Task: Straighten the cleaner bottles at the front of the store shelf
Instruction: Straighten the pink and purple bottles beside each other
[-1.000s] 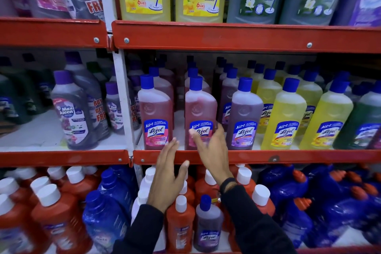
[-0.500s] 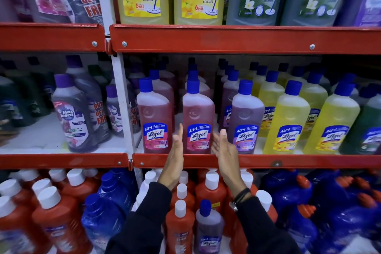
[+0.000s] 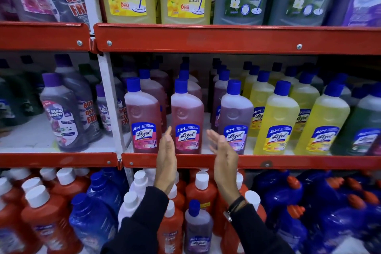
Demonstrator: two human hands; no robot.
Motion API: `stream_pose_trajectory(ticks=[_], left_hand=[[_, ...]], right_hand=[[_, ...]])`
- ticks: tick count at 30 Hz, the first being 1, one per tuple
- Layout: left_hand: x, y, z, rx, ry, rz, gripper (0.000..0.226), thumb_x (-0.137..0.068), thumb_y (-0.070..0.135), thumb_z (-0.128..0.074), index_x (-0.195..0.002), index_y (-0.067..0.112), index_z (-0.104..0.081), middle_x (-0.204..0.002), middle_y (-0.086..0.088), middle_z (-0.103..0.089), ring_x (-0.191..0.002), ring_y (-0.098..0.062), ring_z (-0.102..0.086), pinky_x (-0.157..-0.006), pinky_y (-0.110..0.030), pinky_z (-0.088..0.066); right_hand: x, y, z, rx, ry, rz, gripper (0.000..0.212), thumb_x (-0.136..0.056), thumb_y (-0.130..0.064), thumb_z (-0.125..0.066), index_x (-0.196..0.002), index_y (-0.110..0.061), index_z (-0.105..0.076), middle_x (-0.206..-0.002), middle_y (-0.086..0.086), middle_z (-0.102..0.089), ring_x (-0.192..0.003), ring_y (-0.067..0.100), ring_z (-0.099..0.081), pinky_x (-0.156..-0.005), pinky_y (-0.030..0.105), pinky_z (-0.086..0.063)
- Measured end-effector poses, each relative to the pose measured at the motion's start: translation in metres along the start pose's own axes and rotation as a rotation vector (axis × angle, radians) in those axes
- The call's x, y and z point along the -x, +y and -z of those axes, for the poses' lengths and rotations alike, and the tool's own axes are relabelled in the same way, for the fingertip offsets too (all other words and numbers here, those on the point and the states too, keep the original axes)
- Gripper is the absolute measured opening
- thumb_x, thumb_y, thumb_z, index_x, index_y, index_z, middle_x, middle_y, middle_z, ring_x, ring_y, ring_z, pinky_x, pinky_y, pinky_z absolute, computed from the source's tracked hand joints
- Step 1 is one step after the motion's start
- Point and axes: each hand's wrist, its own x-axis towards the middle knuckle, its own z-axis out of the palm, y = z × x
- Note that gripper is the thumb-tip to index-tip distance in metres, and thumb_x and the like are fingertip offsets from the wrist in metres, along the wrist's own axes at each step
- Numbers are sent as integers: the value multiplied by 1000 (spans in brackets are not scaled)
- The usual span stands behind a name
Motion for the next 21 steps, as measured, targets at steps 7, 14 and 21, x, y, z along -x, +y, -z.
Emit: stream_pose_trajectory(ticks=[7, 14, 21], left_hand=[[30, 9, -70, -121, -32, -250, 46, -94, 50, -29, -133, 31, -44, -143, 4, -44, -133, -7, -38, -110, -31, -31], [11, 12, -98, 44, -284, 82, 67, -83, 60, -18, -143, 33, -24, -135, 16, -44, -106, 22, -50, -82, -2, -40], [10, 14, -97, 86, -254, 95, 74, -83, 59, -15, -147, 25, -23, -132, 15, -44, -101, 22, -52, -81, -3, -41]], right_hand=[[-20, 7, 62, -61, 247, 112, 56, -90, -54, -33, -133, -23, -49, -139, 0, -52, -130, 9, -47, -103, 21, -40], [-39, 26, 81, -246, -7, -145, 51, -89, -40, -37, -133, -17, -48, -129, -1, -58, -108, -3, -60, -81, 10, -50], [-40, 21, 88, -246, -52, -178, 40, -100, -25, -31, -133, -9, -47, -124, -1, -56, -100, -4, -58, -70, 8, -50]])
